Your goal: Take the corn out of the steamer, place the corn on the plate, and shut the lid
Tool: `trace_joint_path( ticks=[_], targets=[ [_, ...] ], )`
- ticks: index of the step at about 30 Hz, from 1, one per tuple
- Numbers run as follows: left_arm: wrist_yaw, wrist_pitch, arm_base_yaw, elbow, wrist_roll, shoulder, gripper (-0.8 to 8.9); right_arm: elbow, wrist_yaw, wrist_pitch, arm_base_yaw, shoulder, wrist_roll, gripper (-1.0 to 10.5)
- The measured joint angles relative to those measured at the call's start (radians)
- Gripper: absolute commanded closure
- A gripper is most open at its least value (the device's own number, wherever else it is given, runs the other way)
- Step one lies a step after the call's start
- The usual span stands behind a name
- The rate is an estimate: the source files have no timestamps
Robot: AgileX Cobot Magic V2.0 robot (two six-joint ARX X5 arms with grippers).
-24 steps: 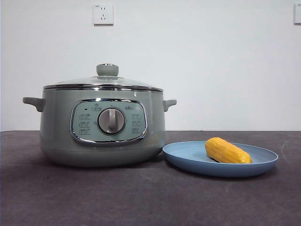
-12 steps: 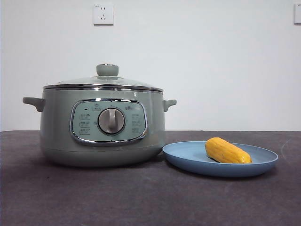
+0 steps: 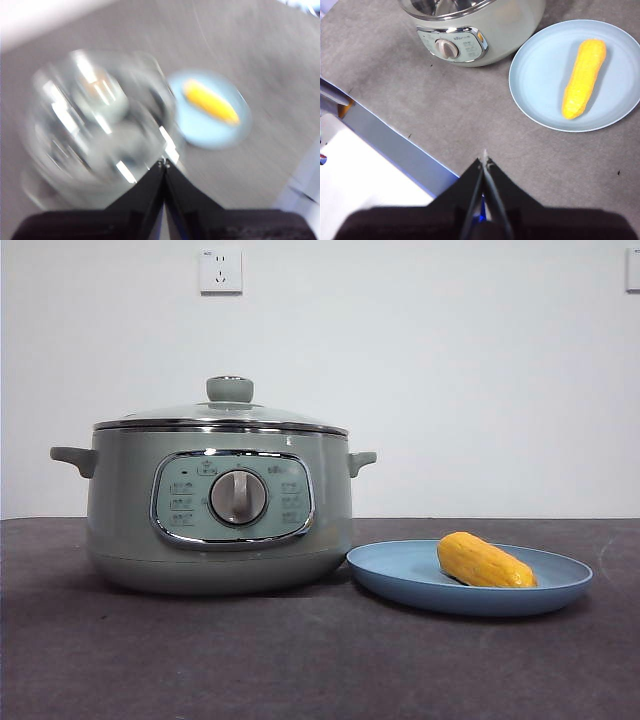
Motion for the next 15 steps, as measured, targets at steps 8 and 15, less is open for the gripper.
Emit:
trace_joint_path(
  ticks=[8, 15],
  targets=[
    [0.002, 0.419, 0.231, -0.198, 0.086, -0.222, 8.17, 0.000, 0.000, 0.000, 0.000, 0.000, 0.000, 9.5],
    [-0.052, 0.708, 0.339, -0.600, 0.082, -0.484, 8.17, 0.000, 0.000, 0.000, 0.000, 0.000, 0.000, 9.5]
  ],
)
